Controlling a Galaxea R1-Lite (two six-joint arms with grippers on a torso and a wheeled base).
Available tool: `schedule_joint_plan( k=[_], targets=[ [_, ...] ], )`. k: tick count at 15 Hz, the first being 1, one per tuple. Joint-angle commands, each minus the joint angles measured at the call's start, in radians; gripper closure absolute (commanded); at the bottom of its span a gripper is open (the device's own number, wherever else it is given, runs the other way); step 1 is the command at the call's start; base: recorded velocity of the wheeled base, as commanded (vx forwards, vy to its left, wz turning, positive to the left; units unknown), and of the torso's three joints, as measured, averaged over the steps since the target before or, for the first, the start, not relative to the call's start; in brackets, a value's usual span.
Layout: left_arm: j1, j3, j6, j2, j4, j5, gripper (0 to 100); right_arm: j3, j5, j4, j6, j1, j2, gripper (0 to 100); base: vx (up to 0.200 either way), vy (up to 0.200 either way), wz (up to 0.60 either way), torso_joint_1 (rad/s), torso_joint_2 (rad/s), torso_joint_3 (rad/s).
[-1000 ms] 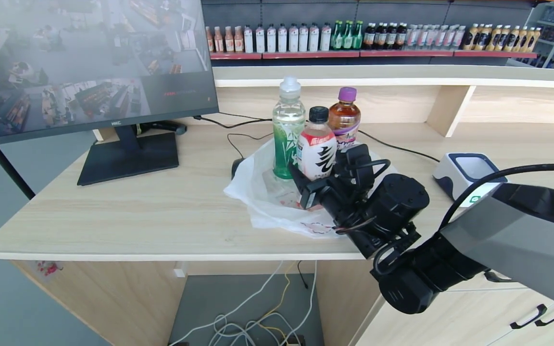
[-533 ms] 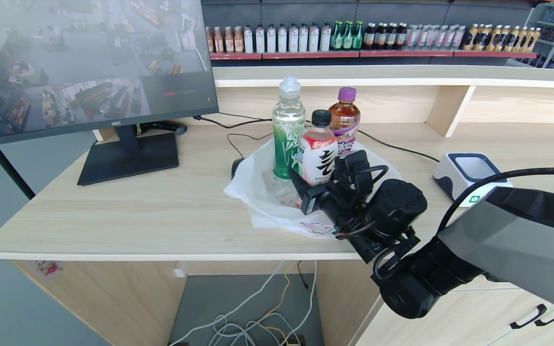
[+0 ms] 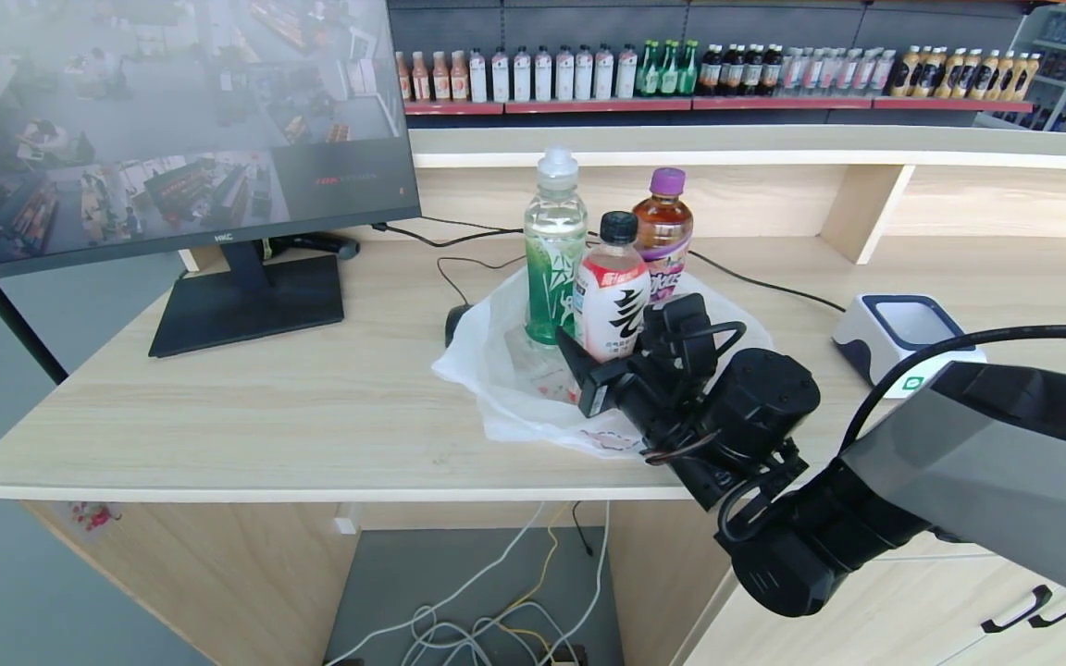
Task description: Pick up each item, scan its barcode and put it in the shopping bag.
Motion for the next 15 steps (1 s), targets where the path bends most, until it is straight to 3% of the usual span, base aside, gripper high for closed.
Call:
schedule_joint_plan(
  k=[1,2,11,15],
  targets=[
    [0.000,0.000,0.000,0.001,0.000,0.000,0,0.001,0.000,-0.001,0.001,0.000,0.001,100,0.000,0.000,0.00,0.000,0.00,0.000],
    [0.000,0.000,0.000,0.001,0.000,0.000,0,0.001,0.000,-0.001,0.006,0.000,0.001,0,0.000,0.000,0.00,0.000,0.00,0.000],
    [0.000,0.000,-0.003,0.000,0.000,0.000,0,0.075,0.000,-0.001,0.024,0.002,-0.130,0,0.000,0.000,0.00,0.000,0.00,0.000],
    [0.000,0.000,-0.011,0.000,0.000,0.000,0,0.316,0.000,-0.001,0.045,0.008,-0.279,0,0.000,0.000,0.00,0.000,0.00,0.000]
  ],
)
